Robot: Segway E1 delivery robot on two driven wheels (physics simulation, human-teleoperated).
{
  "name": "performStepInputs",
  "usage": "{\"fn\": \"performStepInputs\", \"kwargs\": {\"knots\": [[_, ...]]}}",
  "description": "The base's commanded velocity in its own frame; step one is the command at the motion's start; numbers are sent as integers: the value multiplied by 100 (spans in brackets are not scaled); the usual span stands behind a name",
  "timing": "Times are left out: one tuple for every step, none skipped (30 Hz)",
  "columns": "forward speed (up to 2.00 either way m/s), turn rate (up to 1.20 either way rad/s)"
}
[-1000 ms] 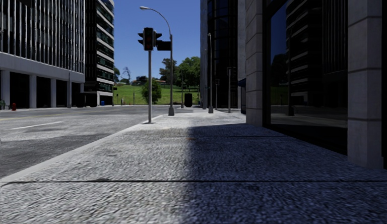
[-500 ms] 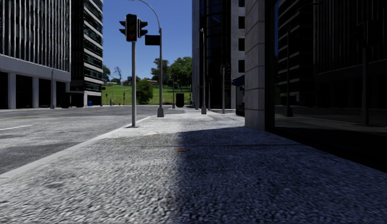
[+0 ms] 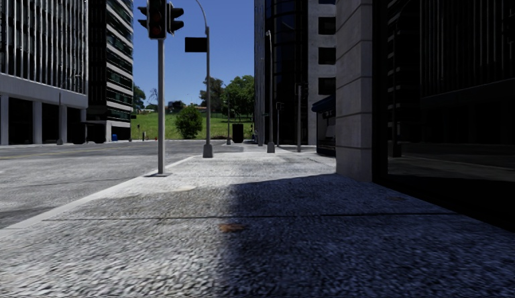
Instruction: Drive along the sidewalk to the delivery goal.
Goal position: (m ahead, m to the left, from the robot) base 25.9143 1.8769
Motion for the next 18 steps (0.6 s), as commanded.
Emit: {"fn": "performStepInputs", "kwargs": {"knots": [[200, 0], [200, 0], [200, 0], [200, 0], [200, 0], [200, 0], [200, 0], [200, 0], [200, 0], [200, 0], [200, 0], [200, 0], [200, 0], [200, 0], [200, 0], [200, 0], [200, 0], [200, 0]]}}
